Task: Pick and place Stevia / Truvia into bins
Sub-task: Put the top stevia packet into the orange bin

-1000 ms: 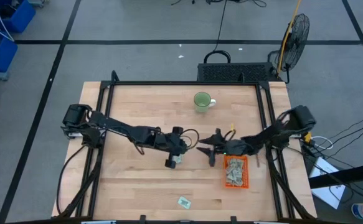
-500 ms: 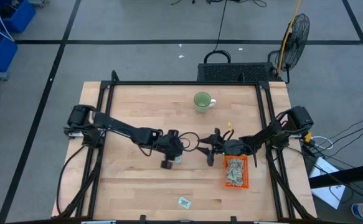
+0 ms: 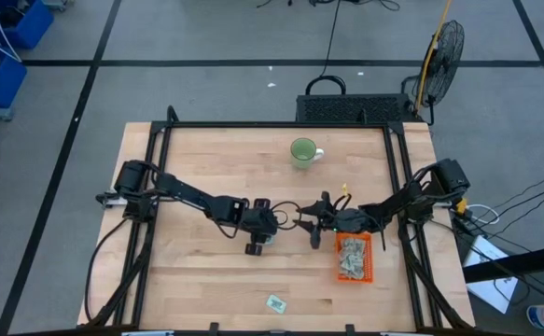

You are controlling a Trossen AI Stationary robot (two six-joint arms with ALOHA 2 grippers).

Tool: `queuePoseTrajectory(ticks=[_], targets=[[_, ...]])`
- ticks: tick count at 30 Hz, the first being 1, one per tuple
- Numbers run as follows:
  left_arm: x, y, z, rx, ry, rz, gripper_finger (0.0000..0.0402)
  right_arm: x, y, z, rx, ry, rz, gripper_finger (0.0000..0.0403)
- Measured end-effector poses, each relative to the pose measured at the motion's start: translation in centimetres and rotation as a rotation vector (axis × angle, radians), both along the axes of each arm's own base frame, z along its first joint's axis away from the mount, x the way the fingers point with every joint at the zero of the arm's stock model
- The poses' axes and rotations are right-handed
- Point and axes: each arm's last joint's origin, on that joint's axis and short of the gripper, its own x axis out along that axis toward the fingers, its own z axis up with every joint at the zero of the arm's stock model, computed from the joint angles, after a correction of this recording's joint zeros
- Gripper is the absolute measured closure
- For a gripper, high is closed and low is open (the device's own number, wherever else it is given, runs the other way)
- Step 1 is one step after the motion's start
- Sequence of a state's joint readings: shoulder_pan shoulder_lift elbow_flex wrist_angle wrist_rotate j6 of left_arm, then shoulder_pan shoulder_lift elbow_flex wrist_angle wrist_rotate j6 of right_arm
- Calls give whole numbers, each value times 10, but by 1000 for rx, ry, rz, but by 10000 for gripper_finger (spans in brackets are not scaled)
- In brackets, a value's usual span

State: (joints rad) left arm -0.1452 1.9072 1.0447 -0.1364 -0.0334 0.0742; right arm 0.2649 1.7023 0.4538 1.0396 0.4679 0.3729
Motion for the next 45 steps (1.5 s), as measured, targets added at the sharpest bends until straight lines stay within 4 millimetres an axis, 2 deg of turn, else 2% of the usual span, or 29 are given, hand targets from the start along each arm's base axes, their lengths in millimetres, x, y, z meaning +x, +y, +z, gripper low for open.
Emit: queuePoseTrajectory(ticks=[3, 8, 10, 15, 20, 24, 27, 33, 37, 45], targets=[[0, 0, -2, -4, 9, -8, 293, 0, -2, -1, -2, 7, -6, 229], [0, 0, -2, 0, 8, -23, 375, 0, -5, -3, 0, 25, -18, 230], [1, 0, -1, 8, -2, -27, 391, 0, -5, -3, -1, 29, -19, 230], [9, 0, 6, 50, -45, -29, 384, 0, -5, -4, 26, 39, -3, 229], [25, 0, 28, 139, -137, -27, 393, 2, -9, -5, 129, 46, 76, 229], [35, -2, 43, 164, -190, -76, 384, 3, -14, -6, 224, 38, 46, 229], [40, -2, 51, 171, -215, -86, 394, 3, -17, -7, 240, 44, 30, 229], [41, -2, 53, 195, -224, -102, 384, 2, -16, -9, 248, 69, 38, 229], [41, -2, 53, 223, -223, -96, 395, 2, -15, -9, 266, 67, 81, 229], [41, 0, 53, 239, -216, -101, 392, 2, -16, -9, 272, 75, 84, 229]])
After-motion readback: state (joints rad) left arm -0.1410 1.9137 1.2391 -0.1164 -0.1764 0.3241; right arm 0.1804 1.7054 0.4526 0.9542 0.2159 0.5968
